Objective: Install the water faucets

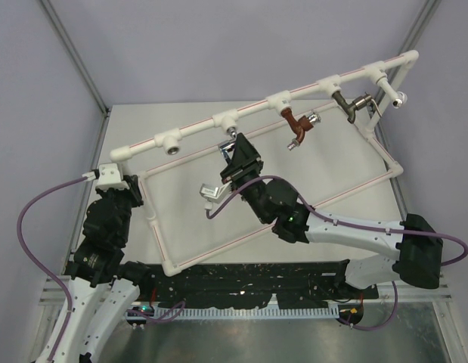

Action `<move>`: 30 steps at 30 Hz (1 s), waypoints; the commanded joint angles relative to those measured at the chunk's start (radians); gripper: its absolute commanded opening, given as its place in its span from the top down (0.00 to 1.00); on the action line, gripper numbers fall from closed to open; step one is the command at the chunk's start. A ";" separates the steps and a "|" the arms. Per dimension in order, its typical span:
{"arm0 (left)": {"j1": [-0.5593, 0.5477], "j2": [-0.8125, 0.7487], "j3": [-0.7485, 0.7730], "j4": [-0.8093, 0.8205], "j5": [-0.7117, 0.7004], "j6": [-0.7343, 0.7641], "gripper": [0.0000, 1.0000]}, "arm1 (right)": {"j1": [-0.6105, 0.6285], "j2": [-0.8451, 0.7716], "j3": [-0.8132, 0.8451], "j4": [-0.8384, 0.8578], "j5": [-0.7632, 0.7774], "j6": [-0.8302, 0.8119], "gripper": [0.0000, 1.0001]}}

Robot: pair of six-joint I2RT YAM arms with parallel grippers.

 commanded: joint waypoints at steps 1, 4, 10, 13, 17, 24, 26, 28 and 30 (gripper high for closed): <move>-0.025 0.011 -0.015 -0.079 0.123 -0.007 1.00 | 0.000 -0.061 0.095 -0.107 0.016 0.091 0.95; -0.025 0.010 -0.013 -0.079 0.128 -0.007 1.00 | 0.000 -0.060 0.129 -0.179 0.033 0.132 0.95; -0.031 0.002 -0.016 -0.078 0.141 -0.007 1.00 | 0.000 -0.026 0.178 -0.243 0.082 0.154 0.95; -0.039 -0.001 -0.015 -0.078 0.155 -0.008 1.00 | 0.001 0.011 0.169 -0.172 0.111 0.108 0.95; -0.047 -0.006 -0.016 -0.075 0.175 -0.008 1.00 | 0.001 0.032 0.171 -0.147 0.111 0.124 0.95; -0.056 -0.015 -0.016 -0.078 0.171 -0.008 1.00 | 0.003 0.041 0.229 -0.243 0.125 0.273 0.95; -0.056 -0.016 -0.016 -0.078 0.171 -0.008 1.00 | 0.006 0.050 0.235 -0.256 0.134 0.304 0.95; -0.056 -0.016 -0.018 -0.078 0.171 -0.008 1.00 | 0.010 0.058 0.235 -0.256 0.142 0.319 0.95; -0.059 -0.018 -0.018 -0.078 0.171 -0.008 1.00 | 0.015 0.070 0.235 -0.250 0.146 0.331 0.95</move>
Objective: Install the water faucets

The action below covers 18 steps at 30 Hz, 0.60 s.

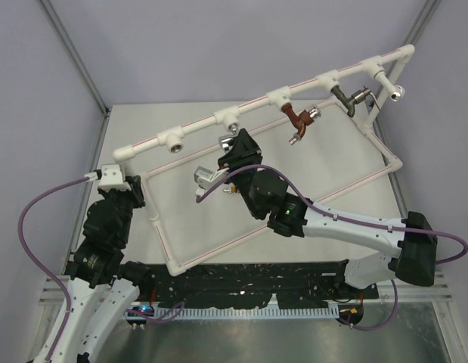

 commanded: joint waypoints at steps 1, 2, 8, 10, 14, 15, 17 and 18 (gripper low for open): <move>-0.034 -0.012 -0.015 -0.077 0.156 -0.012 1.00 | 0.000 0.042 0.060 0.026 -0.009 0.089 0.95; -0.034 -0.012 -0.015 -0.077 0.158 -0.010 1.00 | 0.001 0.045 0.063 0.018 -0.010 0.122 0.95; -0.037 -0.016 -0.017 -0.077 0.152 -0.010 1.00 | 0.002 0.016 0.124 -0.097 -0.082 0.377 0.95; -0.037 -0.020 -0.017 -0.077 0.151 -0.010 1.00 | 0.001 0.002 0.141 -0.131 -0.110 0.463 0.95; -0.037 -0.023 -0.015 -0.077 0.151 -0.010 1.00 | -0.015 -0.024 0.162 -0.192 -0.162 0.631 0.95; -0.037 -0.023 -0.016 -0.077 0.151 -0.010 1.00 | -0.019 -0.034 0.170 -0.217 -0.177 0.662 0.95; -0.039 -0.026 -0.018 -0.079 0.151 -0.010 1.00 | -0.044 -0.047 0.182 -0.249 -0.219 0.797 0.95; -0.039 -0.027 -0.018 -0.079 0.151 -0.010 1.00 | -0.049 -0.052 0.184 -0.255 -0.246 0.825 0.95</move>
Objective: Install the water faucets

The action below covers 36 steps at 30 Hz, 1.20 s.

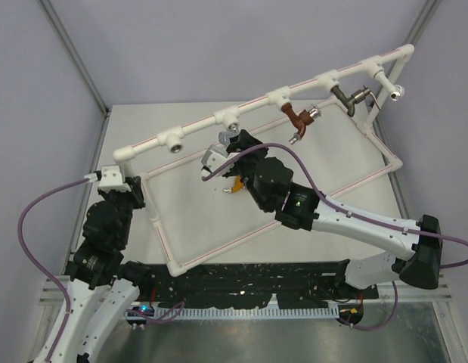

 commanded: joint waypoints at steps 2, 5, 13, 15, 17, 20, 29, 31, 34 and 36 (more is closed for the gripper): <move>-0.032 -0.018 -0.014 -0.073 0.150 -0.011 1.00 | -0.048 -0.036 0.078 -0.042 -0.232 0.386 0.95; -0.033 -0.025 -0.014 -0.078 0.150 -0.012 1.00 | -0.099 -0.059 0.079 -0.057 -0.308 0.575 0.95; -0.035 -0.044 -0.019 -0.081 0.155 -0.017 1.00 | -0.169 -0.085 0.059 -0.065 -0.426 0.900 0.95; -0.036 -0.047 -0.020 -0.081 0.153 -0.017 1.00 | -0.188 -0.090 0.050 -0.062 -0.446 0.983 0.95; -0.038 -0.051 -0.022 -0.081 0.150 -0.017 1.00 | -0.206 -0.096 0.027 -0.038 -0.462 1.074 0.95; -0.042 -0.058 -0.022 -0.084 0.147 -0.020 1.00 | -0.234 -0.110 -0.019 0.007 -0.465 1.202 0.95; -0.047 -0.068 -0.023 -0.084 0.144 -0.025 1.00 | -0.281 -0.131 -0.143 0.165 -0.451 1.521 0.95; -0.047 -0.070 -0.025 -0.086 0.142 -0.025 1.00 | -0.297 -0.131 -0.173 0.205 -0.466 1.607 0.95; -0.047 -0.071 -0.025 -0.086 0.139 -0.026 1.00 | -0.323 -0.133 -0.209 0.251 -0.477 1.726 0.95; -0.047 -0.071 -0.025 -0.087 0.136 -0.028 1.00 | -0.332 -0.137 -0.235 0.275 -0.477 1.796 0.95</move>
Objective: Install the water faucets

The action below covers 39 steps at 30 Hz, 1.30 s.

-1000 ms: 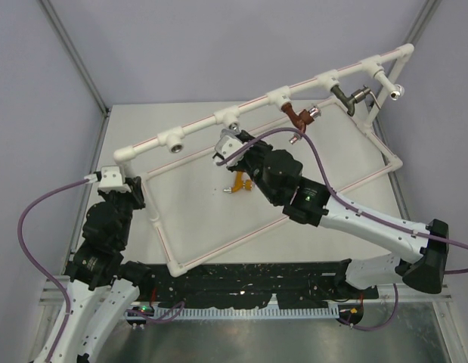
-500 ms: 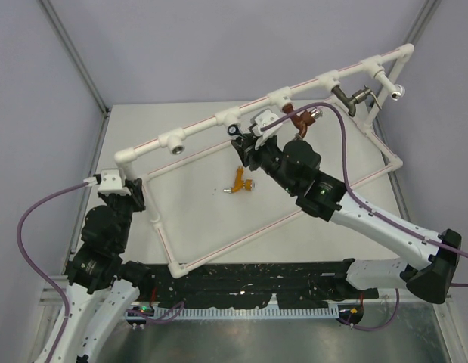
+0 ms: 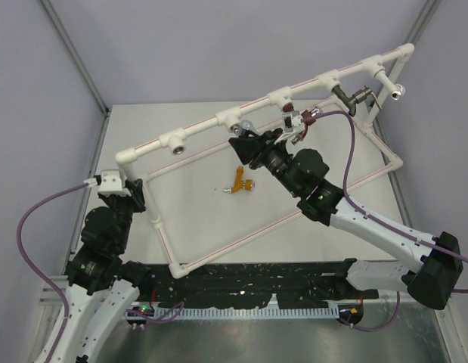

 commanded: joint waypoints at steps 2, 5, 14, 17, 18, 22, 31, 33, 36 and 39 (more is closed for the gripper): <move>-0.026 -0.021 -0.008 -0.075 0.114 -0.028 1.00 | -0.056 0.004 -0.059 0.131 0.036 0.290 0.95; -0.028 -0.023 -0.008 -0.075 0.110 -0.028 1.00 | -0.062 -0.007 -0.076 0.147 0.033 0.332 0.71; -0.028 -0.020 -0.008 -0.078 0.099 -0.028 1.00 | -0.062 -0.065 -0.078 0.110 -0.035 0.221 0.03; -0.026 -0.018 -0.007 -0.080 0.093 -0.028 1.00 | -0.062 -0.106 -0.084 0.090 -0.044 0.192 0.01; -0.028 -0.017 -0.007 -0.080 0.091 -0.027 1.00 | -0.062 -0.117 -0.088 0.076 -0.050 0.177 0.01; -0.026 -0.014 -0.004 -0.083 0.088 -0.027 1.00 | -0.062 -0.183 -0.110 0.036 -0.055 0.117 0.04; -0.026 -0.011 0.003 -0.091 0.098 -0.027 1.00 | -0.062 -0.311 -0.023 -0.253 -0.037 -0.235 0.02; -0.026 -0.014 0.007 -0.094 0.104 -0.028 1.00 | -0.062 -0.317 0.022 -0.322 -0.041 -0.347 0.00; -0.026 -0.018 0.006 -0.091 0.108 -0.028 1.00 | -0.062 -0.318 0.079 -0.419 -0.040 -0.457 0.09; -0.026 -0.009 0.006 -0.092 0.105 -0.027 1.00 | -0.063 -0.283 0.193 -0.519 -0.059 -0.568 0.10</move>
